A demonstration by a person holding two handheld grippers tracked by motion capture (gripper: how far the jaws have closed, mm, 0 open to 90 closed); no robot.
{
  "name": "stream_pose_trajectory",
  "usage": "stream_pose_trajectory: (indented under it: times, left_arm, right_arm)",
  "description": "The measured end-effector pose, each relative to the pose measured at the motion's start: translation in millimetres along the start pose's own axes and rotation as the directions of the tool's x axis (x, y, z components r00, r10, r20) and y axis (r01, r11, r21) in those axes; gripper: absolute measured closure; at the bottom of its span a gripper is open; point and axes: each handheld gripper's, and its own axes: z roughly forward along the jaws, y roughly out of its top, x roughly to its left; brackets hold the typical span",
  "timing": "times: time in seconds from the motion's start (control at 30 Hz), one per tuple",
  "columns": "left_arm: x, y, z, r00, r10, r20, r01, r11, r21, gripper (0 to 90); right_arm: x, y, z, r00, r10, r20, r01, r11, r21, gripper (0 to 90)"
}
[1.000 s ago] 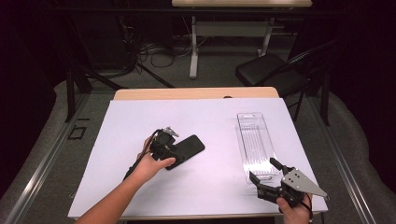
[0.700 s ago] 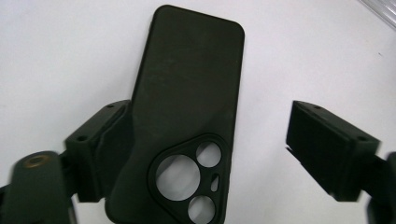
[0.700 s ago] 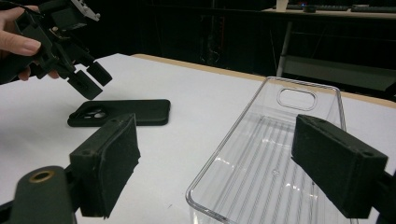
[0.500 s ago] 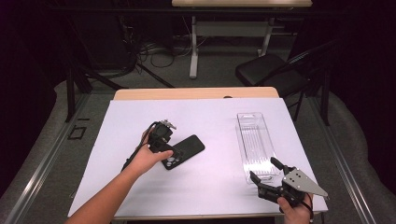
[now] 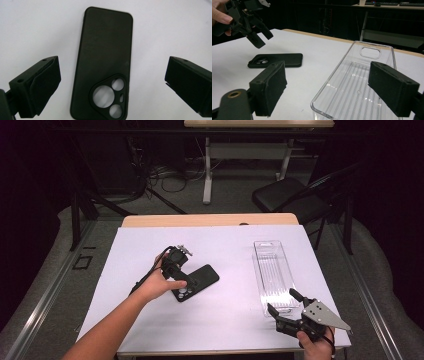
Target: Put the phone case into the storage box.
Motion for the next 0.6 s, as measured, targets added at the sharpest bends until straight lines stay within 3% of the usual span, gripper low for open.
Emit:
stream_pose_trajectory:
  times: [0.27, 0.43, 0.6]
  left_arm:
    - [-1.3, 10.1, 7.9, 0.9964, 0.073, -0.043, -0.069, 0.9930, 0.096, 0.6]
    - [-4.3, 16.6, 17.5, 0.9898, 0.128, -0.063, -0.113, 0.9736, 0.198, 0.6]
    - [-4.6, 22.5, 24.8, 0.9905, 0.131, -0.041, -0.116, 0.9605, 0.253, 0.7]
  right_arm:
    - [0.6, 0.3, 0.0, 1.0000, -0.002, 0.000, 0.002, 1.000, -0.001, 14.1]
    - [0.2, 0.2, -0.2, 1.0000, -0.001, 0.000, 0.001, 1.000, -0.001, 14.1]
    - [1.2, 0.3, 0.6, 1.0000, -0.006, -0.003, 0.006, 1.000, 0.004, 14.1]
